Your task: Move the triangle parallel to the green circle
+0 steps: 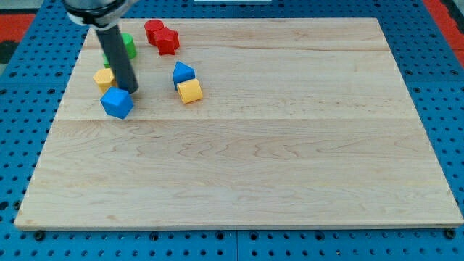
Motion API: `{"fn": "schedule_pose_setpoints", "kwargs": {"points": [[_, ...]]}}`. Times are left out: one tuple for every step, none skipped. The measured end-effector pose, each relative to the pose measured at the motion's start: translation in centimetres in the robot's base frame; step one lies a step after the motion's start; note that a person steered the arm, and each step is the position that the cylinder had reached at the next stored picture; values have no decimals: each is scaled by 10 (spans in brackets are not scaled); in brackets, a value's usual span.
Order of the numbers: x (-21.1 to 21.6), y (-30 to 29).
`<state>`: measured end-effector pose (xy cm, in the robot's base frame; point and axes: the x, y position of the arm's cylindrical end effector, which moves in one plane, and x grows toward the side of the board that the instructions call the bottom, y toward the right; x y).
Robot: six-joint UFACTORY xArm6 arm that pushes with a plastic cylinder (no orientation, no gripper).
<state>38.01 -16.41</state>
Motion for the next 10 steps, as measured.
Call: {"fn": "schedule_pose_setpoints", "kwargs": {"points": [[-11,46],[-11,66],[-10,80],[-9,91],[-34,105],[-27,121],[12,127],[35,102],[66,72],[73,35]]}}
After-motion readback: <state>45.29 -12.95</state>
